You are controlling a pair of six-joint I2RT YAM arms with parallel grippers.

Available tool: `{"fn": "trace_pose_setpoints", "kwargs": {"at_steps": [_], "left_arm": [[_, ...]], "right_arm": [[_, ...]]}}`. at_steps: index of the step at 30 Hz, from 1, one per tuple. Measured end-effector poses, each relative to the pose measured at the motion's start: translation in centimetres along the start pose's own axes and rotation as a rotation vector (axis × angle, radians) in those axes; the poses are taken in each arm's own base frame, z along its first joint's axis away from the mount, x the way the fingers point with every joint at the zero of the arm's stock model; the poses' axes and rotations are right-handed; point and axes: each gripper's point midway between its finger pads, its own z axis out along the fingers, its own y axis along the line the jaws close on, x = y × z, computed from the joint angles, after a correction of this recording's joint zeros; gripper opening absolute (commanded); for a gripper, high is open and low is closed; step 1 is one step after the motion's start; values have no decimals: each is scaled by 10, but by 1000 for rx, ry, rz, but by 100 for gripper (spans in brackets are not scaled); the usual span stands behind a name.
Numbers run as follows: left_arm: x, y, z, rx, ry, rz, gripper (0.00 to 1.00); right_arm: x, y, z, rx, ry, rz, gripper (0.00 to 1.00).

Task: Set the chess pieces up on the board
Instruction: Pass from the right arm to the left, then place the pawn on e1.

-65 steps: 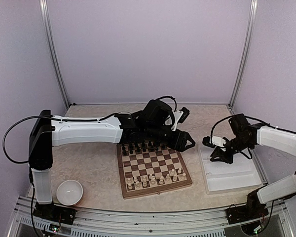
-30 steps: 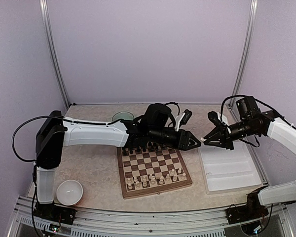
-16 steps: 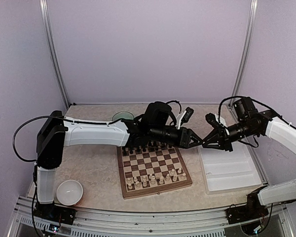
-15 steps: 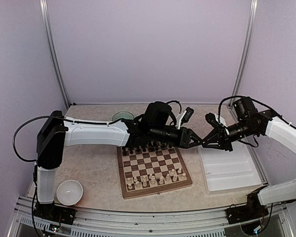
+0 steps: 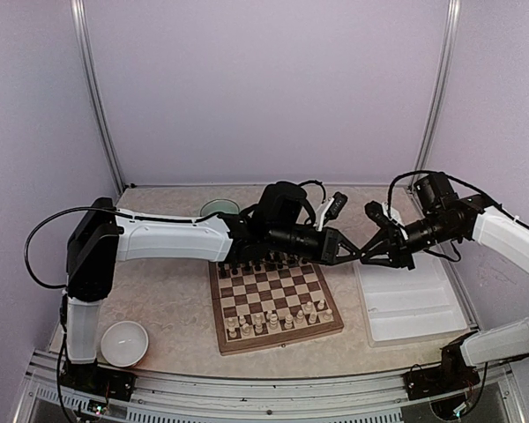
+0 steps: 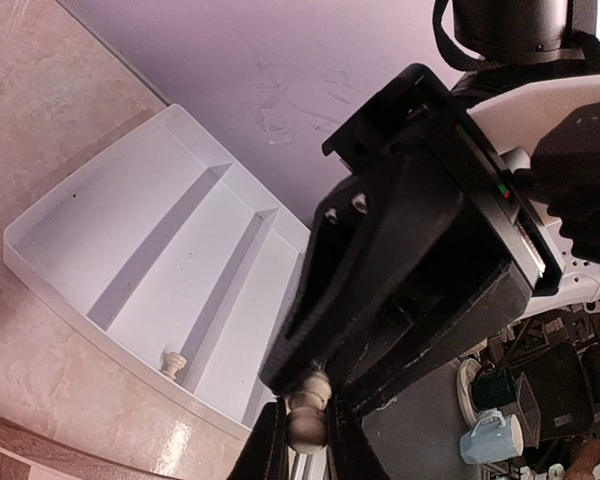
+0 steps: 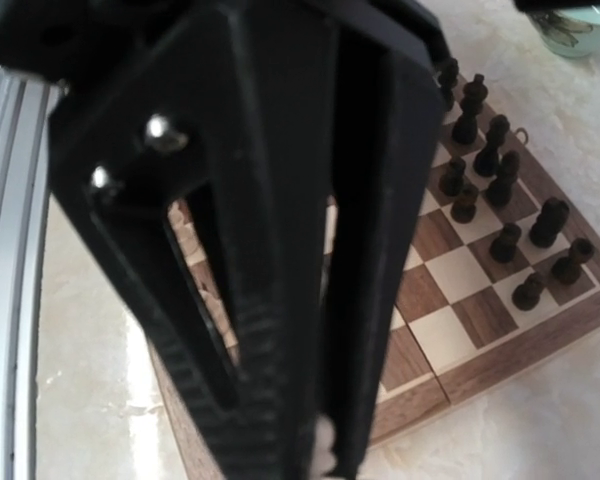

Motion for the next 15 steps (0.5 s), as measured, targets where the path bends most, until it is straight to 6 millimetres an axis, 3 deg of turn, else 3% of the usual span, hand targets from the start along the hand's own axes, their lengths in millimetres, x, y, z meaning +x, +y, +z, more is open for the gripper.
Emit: {"fn": "trace_pose_setpoints", "kwargs": {"at_steps": [5, 8, 11, 15], "left_arm": [[0, 4, -1, -9, 4, 16, 10], [7, 17, -4, -74, 32, 46, 10], [16, 36, -14, -187, 79, 94, 10], [16, 48, -45, -347, 128, 189, 10]], "right_arm": [[0, -1, 0, 4, 2, 9, 38], [3, -8, -4, 22, -3, 29, 39], [11, -29, -20, 86, -27, 78, 40], [31, -55, -35, 181, -53, 139, 41]]}}
